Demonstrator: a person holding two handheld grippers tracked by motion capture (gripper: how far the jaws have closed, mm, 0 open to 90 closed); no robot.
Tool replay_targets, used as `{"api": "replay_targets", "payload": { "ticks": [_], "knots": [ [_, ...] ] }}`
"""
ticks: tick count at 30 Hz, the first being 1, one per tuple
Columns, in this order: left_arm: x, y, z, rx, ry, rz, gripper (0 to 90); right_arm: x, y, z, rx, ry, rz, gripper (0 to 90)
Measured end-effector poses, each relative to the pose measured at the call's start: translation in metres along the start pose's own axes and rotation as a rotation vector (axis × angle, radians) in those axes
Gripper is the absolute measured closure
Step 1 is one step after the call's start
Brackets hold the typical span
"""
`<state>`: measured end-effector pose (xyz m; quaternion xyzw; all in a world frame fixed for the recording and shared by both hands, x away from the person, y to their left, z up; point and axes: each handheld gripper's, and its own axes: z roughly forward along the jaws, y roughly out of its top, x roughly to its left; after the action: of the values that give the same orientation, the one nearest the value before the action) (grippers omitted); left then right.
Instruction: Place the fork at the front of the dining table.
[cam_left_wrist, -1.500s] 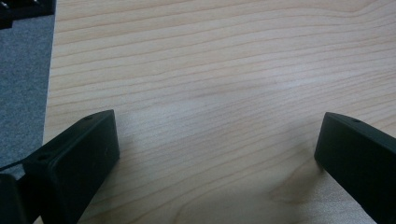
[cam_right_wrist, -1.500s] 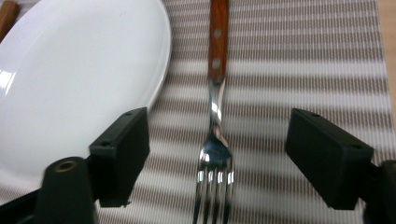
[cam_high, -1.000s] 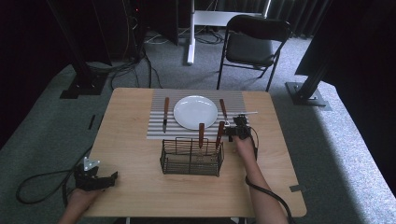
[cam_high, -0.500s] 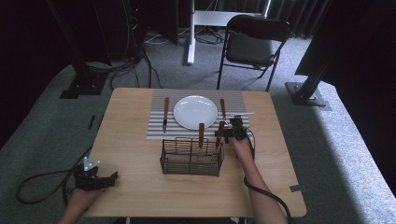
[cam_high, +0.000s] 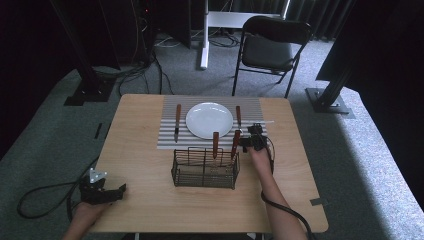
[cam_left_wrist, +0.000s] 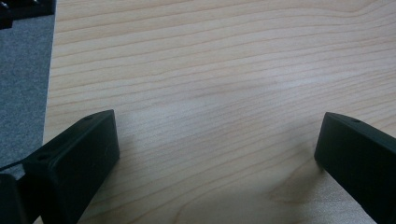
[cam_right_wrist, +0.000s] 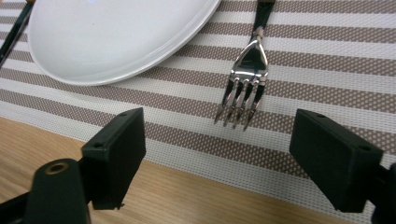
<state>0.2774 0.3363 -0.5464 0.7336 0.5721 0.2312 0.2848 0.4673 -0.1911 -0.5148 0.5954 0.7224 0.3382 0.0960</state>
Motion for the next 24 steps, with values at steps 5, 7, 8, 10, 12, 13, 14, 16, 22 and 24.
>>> {"api": "replay_targets", "payload": {
  "ticks": [5, 7, 8, 10, 12, 13, 14, 16, 22, 24],
  "knots": [
    [0.0, 0.0, 0.0, 0.0, 0.0, 0.0, 0.0, -0.002, -0.004, -0.004, -0.028, -0.016, -0.014, 17.8],
    [0.0, 0.0, 0.0, 0.0, 0.0, 0.0, 0.0, -0.003, -0.006, -0.006, -0.046, -0.023, -0.02, 17.7],
    [0.0, 0.0, 0.0, 0.001, 0.0, 0.001, 0.0, -0.003, -0.007, -0.007, -0.058, -0.033, -0.025, 17.7],
    [0.0, 0.0, 0.0, 0.0, 0.0, 0.0, 0.0, -0.004, -0.01, -0.009, -0.083, -0.044, -0.045, 16.3],
    [0.0, 0.0, 0.0, 0.0, 0.0, 0.0, 0.0, -0.004, -0.013, -0.011, -0.093, -0.05, -0.053, 15.4],
    [0.0, 0.0, 0.0, 0.0, 0.0, 0.0, 0.0, -0.005, -0.015, -0.012, -0.098, -0.056, -0.055, 14.8],
    [0.0, 0.0, 0.0, 0.0, 0.0, 0.0, 0.0, -0.005, -0.017, -0.013, -0.107, -0.057, -0.056, 14.8],
    [0.0, 0.0, 0.0, 0.0, 0.0, 0.0, 0.0, -0.007, -0.021, -0.015, -0.118, -0.062, -0.06, 14.8],
    [0.0, 0.0, 0.0, 0.001, 0.0, 0.002, 0.0, -0.011, -0.033, -0.019, -0.125, -0.084, -0.067, 14.8],
    [0.0, 0.0, 0.0, 0.0, 0.0, 0.0, 0.0, -0.013, -0.037, -0.021, -0.12, -0.092, -0.068, 14.8]
  ]
}}
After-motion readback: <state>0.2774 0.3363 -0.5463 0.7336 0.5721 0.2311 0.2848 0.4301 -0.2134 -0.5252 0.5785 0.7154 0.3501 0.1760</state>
